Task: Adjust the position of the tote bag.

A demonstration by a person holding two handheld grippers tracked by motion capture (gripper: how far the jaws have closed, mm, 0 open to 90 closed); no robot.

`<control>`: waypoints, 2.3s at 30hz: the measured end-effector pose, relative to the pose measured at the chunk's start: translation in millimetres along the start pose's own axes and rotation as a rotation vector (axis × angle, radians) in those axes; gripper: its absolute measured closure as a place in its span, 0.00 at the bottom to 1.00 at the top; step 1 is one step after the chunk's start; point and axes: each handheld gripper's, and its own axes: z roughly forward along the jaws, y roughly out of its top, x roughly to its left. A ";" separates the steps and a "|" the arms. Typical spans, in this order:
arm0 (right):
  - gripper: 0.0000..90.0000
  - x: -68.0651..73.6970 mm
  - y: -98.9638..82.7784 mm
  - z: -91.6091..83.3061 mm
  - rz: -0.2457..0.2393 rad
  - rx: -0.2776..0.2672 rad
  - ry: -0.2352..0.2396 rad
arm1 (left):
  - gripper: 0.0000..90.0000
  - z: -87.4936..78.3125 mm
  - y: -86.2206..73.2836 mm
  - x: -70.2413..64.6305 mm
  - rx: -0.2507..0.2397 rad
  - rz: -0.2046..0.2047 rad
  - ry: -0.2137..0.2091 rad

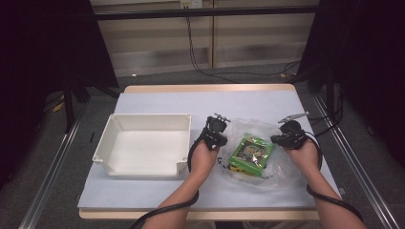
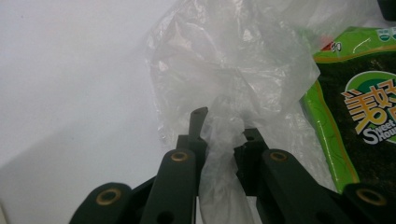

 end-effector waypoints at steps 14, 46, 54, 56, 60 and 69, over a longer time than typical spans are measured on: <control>0.88 17.4 2.5 -32.6 -0.046 -0.057 0.009 | 0.67 -14.7 -2.9 -2.1 -0.017 -0.006 -0.075; 0.69 76.3 15.6 -33.3 -0.183 -0.056 0.152 | 0.86 -31.3 -9.3 -8.7 -0.012 0.032 -0.106; 0.70 103.6 29.1 -24.3 -0.251 -0.047 0.204 | 0.79 -20.8 -7.4 -3.3 0.009 -0.021 -0.074; 0.71 107.6 32.5 -19.6 -0.255 -0.048 0.222 | 0.80 -23.9 -7.7 -5.0 -0.002 -0.019 -0.086; 0.80 114.4 37.8 -10.6 -0.262 -0.031 0.221 | 0.74 -30.0 -8.8 -4.9 -0.014 -0.016 -0.099; 0.98 111.7 48.8 0.6 -0.240 -0.041 0.214 | 0.61 -53.5 -16.2 -10.9 -0.045 0.011 -0.124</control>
